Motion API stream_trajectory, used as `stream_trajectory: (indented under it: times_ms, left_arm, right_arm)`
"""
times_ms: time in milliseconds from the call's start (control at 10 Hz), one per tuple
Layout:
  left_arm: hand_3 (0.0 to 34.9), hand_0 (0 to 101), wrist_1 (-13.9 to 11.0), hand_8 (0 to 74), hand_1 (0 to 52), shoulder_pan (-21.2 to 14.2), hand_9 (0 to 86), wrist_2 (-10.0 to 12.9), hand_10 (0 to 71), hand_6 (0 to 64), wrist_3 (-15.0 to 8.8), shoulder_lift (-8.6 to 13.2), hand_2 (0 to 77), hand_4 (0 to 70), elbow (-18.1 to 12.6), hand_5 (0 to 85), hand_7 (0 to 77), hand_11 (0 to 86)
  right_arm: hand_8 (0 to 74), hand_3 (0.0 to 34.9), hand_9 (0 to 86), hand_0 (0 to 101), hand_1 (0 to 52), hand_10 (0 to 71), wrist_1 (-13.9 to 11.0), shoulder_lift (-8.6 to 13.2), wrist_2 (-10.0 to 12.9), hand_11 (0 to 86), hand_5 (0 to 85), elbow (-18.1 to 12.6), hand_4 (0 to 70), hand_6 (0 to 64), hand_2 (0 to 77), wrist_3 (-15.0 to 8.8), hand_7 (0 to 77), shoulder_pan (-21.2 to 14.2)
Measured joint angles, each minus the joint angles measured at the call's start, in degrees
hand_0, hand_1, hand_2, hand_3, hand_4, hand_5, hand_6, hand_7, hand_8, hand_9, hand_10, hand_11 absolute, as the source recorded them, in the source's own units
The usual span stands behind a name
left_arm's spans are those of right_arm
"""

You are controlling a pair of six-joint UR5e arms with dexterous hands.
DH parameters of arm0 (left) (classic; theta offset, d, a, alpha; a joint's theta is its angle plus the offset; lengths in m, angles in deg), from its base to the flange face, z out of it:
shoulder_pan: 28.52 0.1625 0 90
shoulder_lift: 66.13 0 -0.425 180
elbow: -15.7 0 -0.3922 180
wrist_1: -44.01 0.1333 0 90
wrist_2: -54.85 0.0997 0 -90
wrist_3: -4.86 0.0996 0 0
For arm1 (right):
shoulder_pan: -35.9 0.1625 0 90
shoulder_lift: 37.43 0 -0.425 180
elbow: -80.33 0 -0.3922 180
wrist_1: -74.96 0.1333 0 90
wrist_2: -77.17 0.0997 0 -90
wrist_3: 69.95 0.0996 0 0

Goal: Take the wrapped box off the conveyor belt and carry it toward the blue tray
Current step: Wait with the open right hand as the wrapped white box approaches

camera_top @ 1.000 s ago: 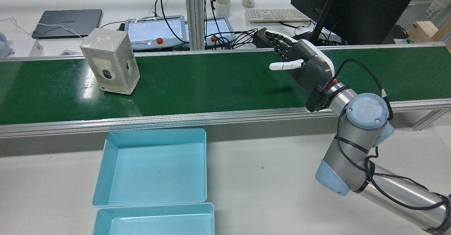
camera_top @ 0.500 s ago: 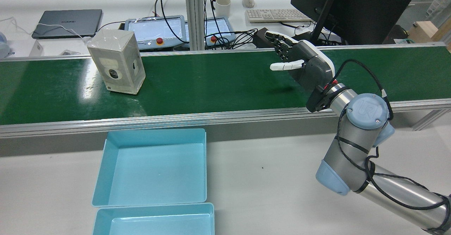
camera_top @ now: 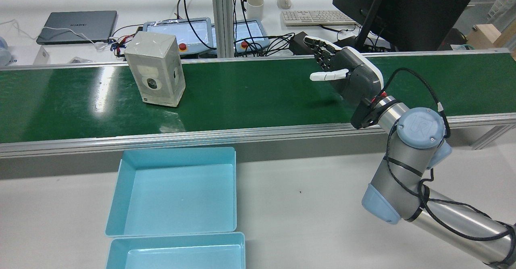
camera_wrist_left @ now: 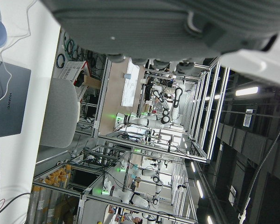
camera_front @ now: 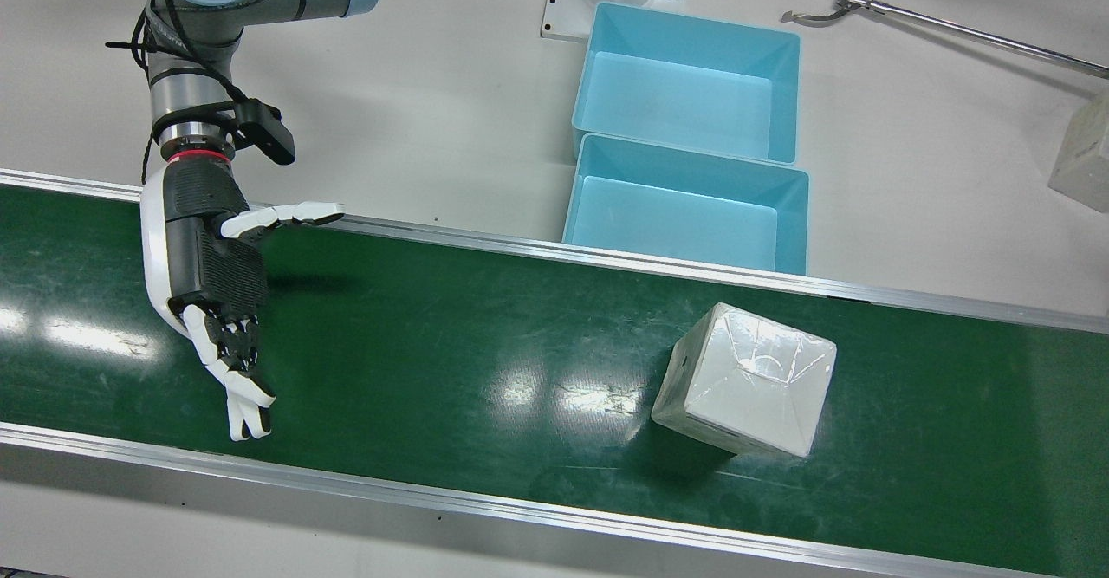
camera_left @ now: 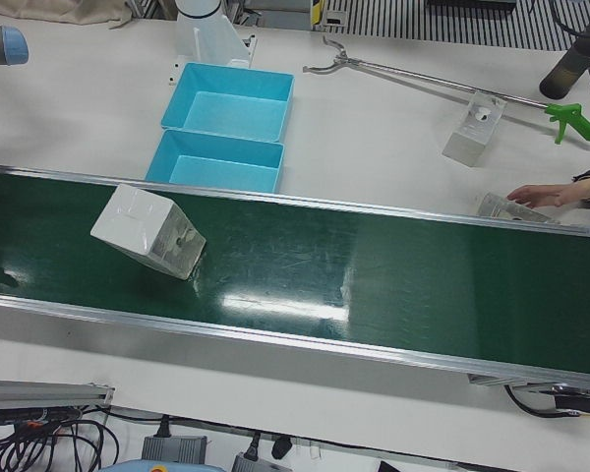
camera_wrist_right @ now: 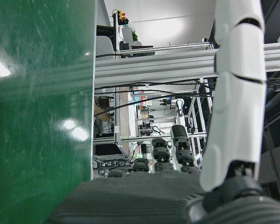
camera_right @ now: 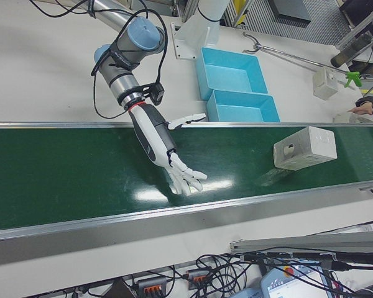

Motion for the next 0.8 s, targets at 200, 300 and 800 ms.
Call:
stream_trajectory:
  times_ms: [200, 300, 800]
  left_arm:
    - [0.0, 0, 0.00, 0.5, 0.0, 0.00, 0.5, 0.00, 0.5, 0.5, 0.00, 0.00, 1.1, 0.0, 0.00, 1.1, 0.5, 0.5]
    - [0.0, 0, 0.00, 0.5, 0.0, 0.00, 0.5, 0.00, 0.5, 0.5, 0.00, 0.00, 1.1, 0.0, 0.00, 1.1, 0.5, 0.5]
    - [0.0, 0, 0.00, 0.5, 0.0, 0.00, 0.0, 0.00, 0.5, 0.5, 0.00, 0.00, 1.1, 0.0, 0.00, 1.1, 0.5, 0.5]
  right_arm:
    - [1.1, 0.0, 3.8, 47, 14.2, 0.0, 0.00, 0.19, 0.07, 1.1, 18.0, 0.09, 9.3, 2.7, 10.9, -0.12, 2.2, -0.11]
    - [1.1, 0.0, 3.8, 47, 14.2, 0.0, 0.00, 0.27, 0.12, 1.1, 18.0, 0.11, 9.8, 2.7, 10.9, -0.15, 2.2, -0.16]
    - [1.1, 0.0, 3.8, 47, 14.2, 0.0, 0.00, 0.35, 0.20, 1.1, 18.0, 0.17, 9.8, 2.7, 10.9, -0.33, 2.7, -0.27]
